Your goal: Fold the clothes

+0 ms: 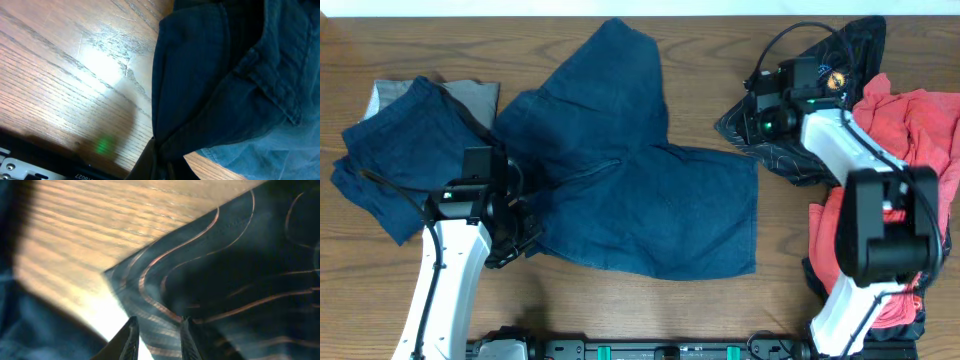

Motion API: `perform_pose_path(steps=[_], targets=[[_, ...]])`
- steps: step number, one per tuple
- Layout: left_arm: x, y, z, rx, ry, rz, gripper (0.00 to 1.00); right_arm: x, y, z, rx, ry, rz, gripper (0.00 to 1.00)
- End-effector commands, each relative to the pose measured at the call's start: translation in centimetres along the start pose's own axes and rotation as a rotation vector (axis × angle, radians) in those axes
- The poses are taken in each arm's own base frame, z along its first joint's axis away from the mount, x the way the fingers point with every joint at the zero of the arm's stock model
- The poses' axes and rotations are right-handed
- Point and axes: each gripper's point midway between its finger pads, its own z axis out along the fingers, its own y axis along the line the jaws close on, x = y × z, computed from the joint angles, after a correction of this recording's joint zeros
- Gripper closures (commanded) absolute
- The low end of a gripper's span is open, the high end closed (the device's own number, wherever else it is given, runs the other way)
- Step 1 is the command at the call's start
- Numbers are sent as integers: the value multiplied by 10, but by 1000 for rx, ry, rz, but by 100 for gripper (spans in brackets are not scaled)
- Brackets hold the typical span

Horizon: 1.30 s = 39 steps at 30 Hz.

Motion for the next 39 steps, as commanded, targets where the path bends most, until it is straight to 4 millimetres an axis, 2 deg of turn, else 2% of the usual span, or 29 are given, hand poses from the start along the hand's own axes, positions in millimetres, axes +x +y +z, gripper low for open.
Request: perform_pose_path(steps=[1,3,5,6,9,12,17,19,21,23,24,26,28,32,34,37,39], targets=[[-1,5,2,-24,-6,4,94,9,-11,20,27,26,31,73],[-1,5,2,-23,-6,4,94,15,-23,28,70,41,40,73],[-1,5,2,-23,-6,4,94,20,-46,29,177,56,81,73],[-1,5,2,-23,-6,4,94,23,-65,26,262,60,119,72],[-2,5,2,-22,-8,4,94,31,-118,6,488,56,226,71],[-3,4,2,-19,-12,4,94,46,-163,-15,600,67,313,65],[-4,4,2,-17,-16,5,94,88,-236,-55,730,88,555,61],[-4,4,2,-17,-15,5,94,109,-258,-69,750,90,684,58],[-4,4,2,-17,-16,5,94,124,-267,-75,697,91,786,58],[-4,4,2,-17,-16,5,94,121,-261,-70,522,66,827,54],[-4,4,2,-17,-16,4,94,112,-252,-67,414,43,805,52],[-4,3,2,-15,-19,5,94,86,-226,-64,193,-26,731,49],[-6,3,2,-12,-24,6,94,50,-197,-71,13,-119,653,45],[-6,2,2,-12,-25,6,94,0,-134,-91,-161,-209,469,38],[-6,2,2,-11,-25,6,94,-18,-96,-93,-201,-218,354,30],[-7,2,2,-9,-29,6,94,-31,-35,-78,-262,-184,196,26],[-7,2,2,-9,-29,6,94,-31,-6,-65,-289,-151,145,26]])
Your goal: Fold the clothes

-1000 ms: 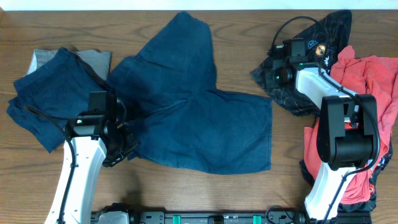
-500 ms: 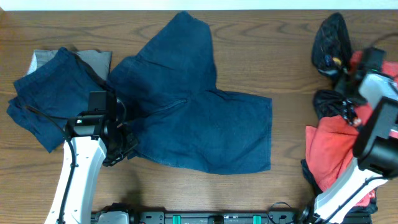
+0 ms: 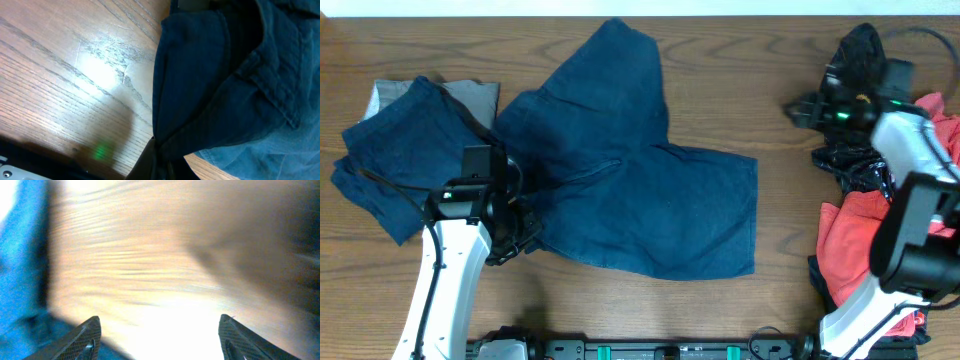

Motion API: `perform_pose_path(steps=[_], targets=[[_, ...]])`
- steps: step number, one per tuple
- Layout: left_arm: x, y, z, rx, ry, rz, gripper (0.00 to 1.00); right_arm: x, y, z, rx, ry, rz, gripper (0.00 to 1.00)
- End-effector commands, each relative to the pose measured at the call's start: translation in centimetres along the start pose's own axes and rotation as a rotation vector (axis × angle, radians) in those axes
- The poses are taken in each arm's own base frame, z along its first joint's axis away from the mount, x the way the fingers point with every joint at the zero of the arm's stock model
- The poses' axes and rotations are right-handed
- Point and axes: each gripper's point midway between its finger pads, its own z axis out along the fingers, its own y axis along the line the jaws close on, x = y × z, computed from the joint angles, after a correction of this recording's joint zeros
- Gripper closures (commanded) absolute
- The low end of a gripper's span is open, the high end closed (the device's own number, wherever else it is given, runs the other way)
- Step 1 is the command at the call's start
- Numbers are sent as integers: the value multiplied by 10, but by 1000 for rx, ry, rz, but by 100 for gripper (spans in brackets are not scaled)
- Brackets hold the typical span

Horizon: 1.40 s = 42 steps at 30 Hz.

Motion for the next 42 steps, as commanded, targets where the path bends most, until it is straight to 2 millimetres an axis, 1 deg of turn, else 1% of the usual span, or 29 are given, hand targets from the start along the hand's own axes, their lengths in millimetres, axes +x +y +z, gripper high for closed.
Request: perform_pose_path(steps=[1,2,5,7,9,11,13,15,17,19,20,21,23,24,25,26,28,31,33,34,36,38,39,40,41,42], targets=[[-1,5,2,-20,-5,5,94,15,66,23,-139,57,-149,25],[-1,5,2,-21,-5,5,94,21,81,35,-161,74,-170,25],[-1,5,2,-20,-5,5,94,30,114,64,-209,94,-149,23],[-1,5,2,-20,-5,5,94,37,133,83,-242,102,-130,22],[-1,5,2,-20,-5,5,94,47,155,98,-292,113,-148,20],[-1,5,2,-20,-5,5,94,55,172,113,-317,117,-166,19],[-1,5,2,-21,-5,8,94,61,182,127,-320,112,-161,16],[-1,5,2,-20,-4,18,94,66,185,144,-299,103,-129,16],[-1,5,2,-21,-4,21,94,69,189,156,-306,93,-108,17],[-1,5,2,-20,-5,21,94,72,195,167,-329,81,-97,20],[-1,5,2,-20,-4,21,94,73,197,170,-336,79,-89,24],[-1,5,2,-20,-4,24,94,75,198,173,-341,78,-86,31],[-1,5,2,-21,-4,24,94,75,199,174,-335,71,-93,61],[-1,5,2,-21,-4,24,94,72,199,173,-330,60,-97,81],[-1,5,2,-20,-4,24,94,66,200,170,-330,46,-99,94],[-1,5,2,-21,-4,24,94,59,199,165,-327,30,-98,99],[-1,5,2,-20,-4,24,94,35,196,146,-302,-23,-93,99],[-1,5,2,-20,-5,24,94,4,193,113,-207,-91,-131,99],[-2,4,2,-19,-7,24,94,-14,196,85,-110,-128,-204,99],[-2,4,2,-18,-8,24,94,-20,203,71,-72,-134,-257,99],[-2,4,2,-18,-8,24,94,-18,220,54,-22,-109,-358,96],[-2,4,2,-18,-8,24,94,1,233,49,32,-34,-463,83],[-2,4,2,-18,-8,24,94,13,234,50,62,6,-506,72],[-2,4,2,-18,-8,24,94,27,231,54,110,52,-545,61],[-2,4,2,-18,-8,24,94,36,226,56,156,79,-562,56],[-2,4,2,-19,-7,24,94,43,216,58,225,101,-568,55]])
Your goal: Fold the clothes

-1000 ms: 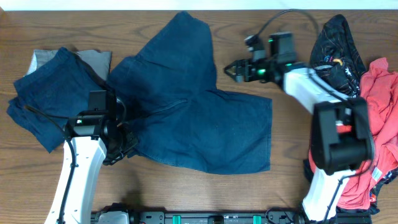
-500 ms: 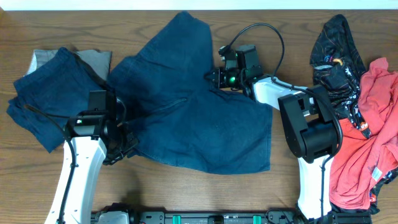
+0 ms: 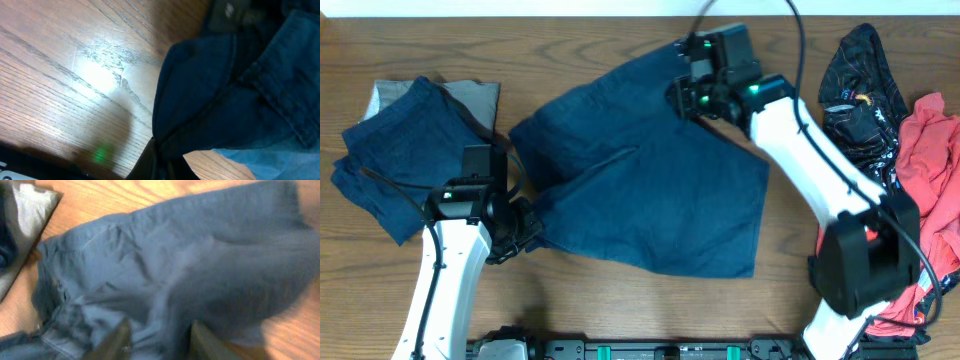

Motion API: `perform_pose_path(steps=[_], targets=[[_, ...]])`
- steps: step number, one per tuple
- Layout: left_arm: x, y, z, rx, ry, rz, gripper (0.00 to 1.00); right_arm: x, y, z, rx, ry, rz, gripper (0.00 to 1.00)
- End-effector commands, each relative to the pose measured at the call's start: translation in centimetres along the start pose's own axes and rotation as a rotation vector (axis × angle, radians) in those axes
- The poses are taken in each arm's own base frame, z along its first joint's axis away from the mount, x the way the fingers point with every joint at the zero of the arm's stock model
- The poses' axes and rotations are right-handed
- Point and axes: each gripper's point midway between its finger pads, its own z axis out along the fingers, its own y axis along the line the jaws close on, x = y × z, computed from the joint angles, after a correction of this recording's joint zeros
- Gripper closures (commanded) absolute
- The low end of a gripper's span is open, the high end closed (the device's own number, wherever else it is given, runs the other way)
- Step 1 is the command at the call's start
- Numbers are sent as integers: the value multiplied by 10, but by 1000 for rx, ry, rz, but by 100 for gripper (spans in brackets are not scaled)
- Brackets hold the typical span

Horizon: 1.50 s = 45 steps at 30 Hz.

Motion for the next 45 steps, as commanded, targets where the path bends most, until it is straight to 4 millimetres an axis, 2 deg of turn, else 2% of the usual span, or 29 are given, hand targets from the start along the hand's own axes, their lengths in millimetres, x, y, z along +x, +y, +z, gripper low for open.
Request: perform_pose_path(steps=[1,2,5,10,13,16,18,24,26,29,32,34,36,40,43,45], targets=[[0,6,2,-26,-2,1,94,41,-26,18,271,132,-135,54],[0,6,2,-27,-2,1,94,47,-38,18,347,145,-96,53],[0,6,2,-27,-2,1,94,58,-77,2,553,145,74,41],[0,6,2,-27,-2,1,94,72,-119,-13,605,176,281,40],[0,6,2,-26,-3,1,94,74,-134,-12,540,178,365,38],[0,6,2,-26,-2,1,94,72,-131,1,380,201,351,38],[0,6,2,-26,-3,1,94,79,-128,12,307,238,326,37],[0,6,2,-26,-3,1,94,113,-117,53,208,369,143,33],[-1,6,2,-25,-5,1,94,116,-119,64,225,371,113,31],[-1,5,2,-24,-6,1,94,107,-129,78,315,313,104,25],[-1,5,2,-24,-6,1,94,88,-125,91,309,223,76,18],[-1,5,2,-24,-6,1,94,76,-121,96,301,172,62,17],[-1,5,2,-24,-6,1,94,69,-119,100,297,141,54,19],[-1,5,2,-24,-6,1,94,68,-130,99,358,124,105,43],[-1,5,2,-24,-6,1,94,68,-133,99,373,118,125,50],[-1,5,2,-24,-7,1,94,68,-133,99,375,116,124,67]])
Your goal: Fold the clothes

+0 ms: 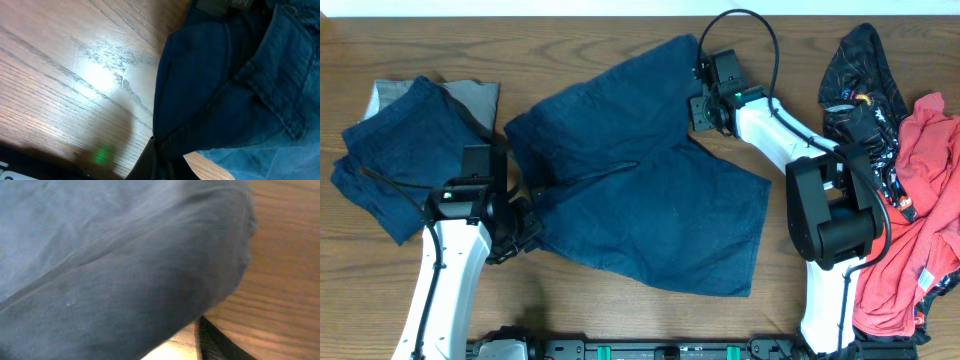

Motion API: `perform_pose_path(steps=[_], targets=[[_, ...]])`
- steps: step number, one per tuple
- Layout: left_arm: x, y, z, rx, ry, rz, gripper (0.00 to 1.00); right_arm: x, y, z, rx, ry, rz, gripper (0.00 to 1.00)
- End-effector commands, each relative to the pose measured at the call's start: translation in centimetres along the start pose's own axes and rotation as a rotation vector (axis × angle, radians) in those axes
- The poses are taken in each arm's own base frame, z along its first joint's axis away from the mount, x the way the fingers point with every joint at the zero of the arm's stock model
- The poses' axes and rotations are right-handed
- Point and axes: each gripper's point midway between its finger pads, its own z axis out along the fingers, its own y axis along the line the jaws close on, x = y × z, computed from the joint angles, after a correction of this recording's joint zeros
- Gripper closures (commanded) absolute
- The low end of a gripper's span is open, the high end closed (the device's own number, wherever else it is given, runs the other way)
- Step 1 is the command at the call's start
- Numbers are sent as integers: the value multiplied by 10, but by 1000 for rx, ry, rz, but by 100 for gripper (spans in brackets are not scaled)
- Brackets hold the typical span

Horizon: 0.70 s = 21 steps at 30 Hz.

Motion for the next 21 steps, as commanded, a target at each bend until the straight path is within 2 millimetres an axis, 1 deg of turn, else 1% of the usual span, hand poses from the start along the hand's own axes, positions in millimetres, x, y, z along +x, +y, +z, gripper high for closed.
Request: perform_pose_path(steps=[1,2,4,7,10,11,13,15,16,18,19,21], targets=[[-1,5,2,-22,-3,1,94,5,-6,9,43,9,36,75],[0,5,2,-22,-3,1,94,4,-9,9,57,5,59,80],[0,5,2,-22,-3,1,94,-2,-10,5,62,-17,108,87],[0,5,2,-22,-2,1,94,-21,-11,-7,49,-83,154,87],[0,5,2,-22,-3,1,94,-47,-17,-31,51,-174,212,78],[0,5,2,-22,-3,1,94,-52,-19,-36,49,-189,216,77],[-1,5,2,-22,-4,1,94,-59,-24,-45,50,-211,225,68],[-1,5,2,-20,-6,1,94,-56,-29,-46,52,-195,232,63],[-1,5,2,-20,-6,1,94,-50,-32,-44,52,-170,236,60],[-1,5,2,-20,-7,1,94,-36,-36,-37,44,-109,243,59],[-1,5,2,-20,-6,1,94,-29,-37,-32,33,-79,248,57],[-1,5,2,-20,-6,1,94,-19,-33,-21,-21,-35,256,45]])
